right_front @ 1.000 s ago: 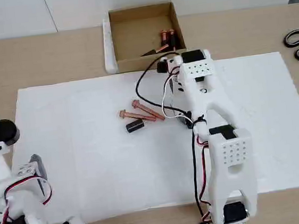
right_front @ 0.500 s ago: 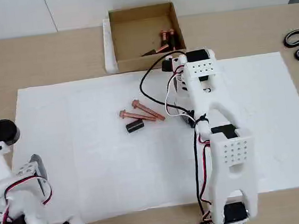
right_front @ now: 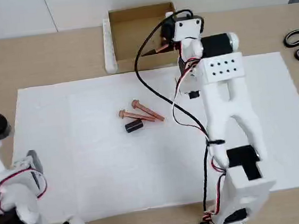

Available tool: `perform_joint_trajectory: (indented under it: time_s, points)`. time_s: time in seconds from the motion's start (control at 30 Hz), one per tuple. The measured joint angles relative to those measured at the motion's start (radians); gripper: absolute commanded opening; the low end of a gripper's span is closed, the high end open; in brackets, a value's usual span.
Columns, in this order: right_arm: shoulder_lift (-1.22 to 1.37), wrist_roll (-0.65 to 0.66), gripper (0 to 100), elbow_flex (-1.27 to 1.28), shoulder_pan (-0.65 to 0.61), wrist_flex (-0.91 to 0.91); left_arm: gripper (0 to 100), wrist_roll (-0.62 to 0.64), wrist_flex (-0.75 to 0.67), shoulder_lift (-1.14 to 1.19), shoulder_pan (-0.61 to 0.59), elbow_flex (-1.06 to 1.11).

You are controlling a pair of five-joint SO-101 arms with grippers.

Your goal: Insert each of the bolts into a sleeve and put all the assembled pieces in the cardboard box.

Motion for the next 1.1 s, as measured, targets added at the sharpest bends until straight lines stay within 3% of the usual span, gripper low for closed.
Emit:
perform_joint_trajectory:
  time_s: [0.2, 0.37, 0.47, 0.6, 0.8, 0.9, 1.1]
  points:
    - [-0.058, 0.0, 0.4, 0.026, 0.038, 0.0, 21, 0.086, 0.112, 0.385, 0.064, -0.347]
    - [-0.058, 0.0, 0.4, 0.066, 0.12, 0.002, 21, 0.31, 0.121, 0.701, 0.244, -0.617]
    - [-0.058, 0.0, 0.4, 0.074, 0.19, 0.002, 21, 0.367, 0.121, 0.838, 0.4, -0.713]
    - [-0.058, 0.0, 0.4, 0.075, 0.275, 0.002, 21, 0.459, 0.121, 0.939, 0.631, -0.76]
    - [-0.058, 0.0, 0.4, 0.132, 0.305, 0.002, 21, 0.468, 0.08, 1.08, 0.885, -0.763]
    - [-0.058, -0.008, 0.4, 0.167, 0.308, 0.002, 21, 0.557, 0.017, 1.195, 0.941, -0.763]
    - [-0.058, -0.017, 0.5, 0.199, 0.313, 0.002, 21, 0.895, -0.092, 1.494, 0.951, -0.801]
